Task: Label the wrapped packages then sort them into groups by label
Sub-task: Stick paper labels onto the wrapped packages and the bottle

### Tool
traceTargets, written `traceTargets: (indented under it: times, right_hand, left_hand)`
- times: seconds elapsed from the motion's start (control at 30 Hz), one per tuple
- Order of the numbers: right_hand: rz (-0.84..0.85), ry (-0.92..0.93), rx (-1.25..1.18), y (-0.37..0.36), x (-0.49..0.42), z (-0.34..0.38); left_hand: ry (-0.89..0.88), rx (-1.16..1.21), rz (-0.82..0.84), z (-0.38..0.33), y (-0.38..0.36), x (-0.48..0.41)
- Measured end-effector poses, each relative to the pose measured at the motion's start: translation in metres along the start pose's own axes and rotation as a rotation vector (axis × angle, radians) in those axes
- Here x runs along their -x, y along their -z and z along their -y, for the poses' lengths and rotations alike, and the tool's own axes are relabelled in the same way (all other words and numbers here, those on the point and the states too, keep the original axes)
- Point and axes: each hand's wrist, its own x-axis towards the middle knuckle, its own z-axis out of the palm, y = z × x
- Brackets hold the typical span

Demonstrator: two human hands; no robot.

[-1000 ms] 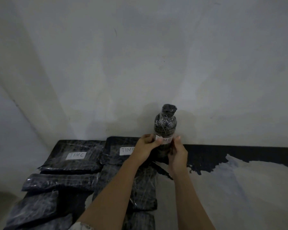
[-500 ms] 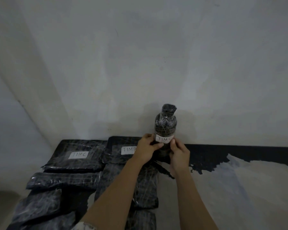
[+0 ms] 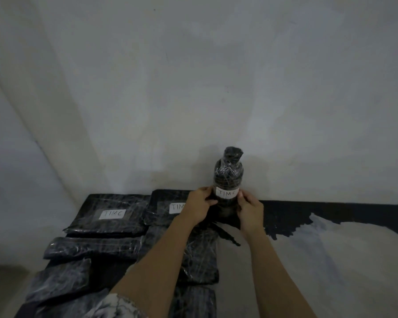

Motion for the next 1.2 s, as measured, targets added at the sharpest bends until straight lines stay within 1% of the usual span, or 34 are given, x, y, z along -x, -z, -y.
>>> traceTargets:
  times: [0.1, 0.2, 0.3, 0.43, 0.53, 0.6, 0.67, 0.77, 0.83, 0.9, 0.97, 1.03, 1.1, 1.13, 1.2]
  right_hand:
    - [-0.014, -0.030, 0.123, 0.007, 0.002, 0.006]
    - [-0.124, -0.034, 0.231, 0.006, 0.016, 0.013]
    - [-0.206, 0.027, 0.311, -0.005, 0.050, 0.026]
    - [-0.239, 0.144, 0.354, -0.028, 0.114, 0.038]
    - [-0.168, 0.200, 0.363, -0.045, 0.168, 0.036]
    - [-0.070, 0.217, 0.398, -0.055, 0.205, 0.029]
    - [0.051, 0.229, 0.460, -0.061, 0.233, 0.019]
    - [0.246, 0.197, 0.575, -0.064, 0.269, 0.006]
    - [0.381, 0.143, 0.671, -0.061, 0.284, 0.000]
    - [0.572, 0.017, 0.732, -0.057, 0.293, 0.000]
    - [0.805, -0.112, 0.841, -0.050, 0.301, -0.001]
    - [0.962, -0.202, 0.965, -0.047, 0.306, -0.003]
    - [0.994, -0.240, 1.044, -0.048, 0.314, -0.010]
    - [0.989, -0.228, 1.068, -0.049, 0.319, -0.013]
    - [0.990, -0.138, 1.085, -0.051, 0.327, -0.022]
  left_hand:
    - [-0.049, -0.104, -0.056, -0.006, 0.000, 0.009]
    - [-0.045, -0.144, -0.130, -0.010, 0.007, 0.027]
    - [-0.073, -0.174, -0.174, -0.013, 0.018, 0.056]
    - [-0.112, -0.184, -0.236, -0.016, 0.036, 0.112]
    - [-0.131, -0.166, -0.322, -0.012, 0.051, 0.163]
    - [-0.108, -0.161, -0.344, -0.007, 0.063, 0.200]
    - [-0.096, -0.175, -0.329, -0.003, 0.072, 0.228]
    - [-0.004, -0.219, -0.231, 0.006, 0.087, 0.270]
    - [0.057, -0.277, -0.116, 0.015, 0.095, 0.291]
    - [0.145, -0.339, 0.054, 0.022, 0.101, 0.305]
    - [0.237, -0.378, 0.254, 0.027, 0.102, 0.318]
    - [0.322, -0.384, 0.429, 0.029, 0.097, 0.326]
    - [0.371, -0.412, 0.531, 0.031, 0.091, 0.335]
    - [0.385, -0.446, 0.549, 0.034, 0.087, 0.338]
    - [0.407, -0.540, 0.535, 0.037, 0.084, 0.343]
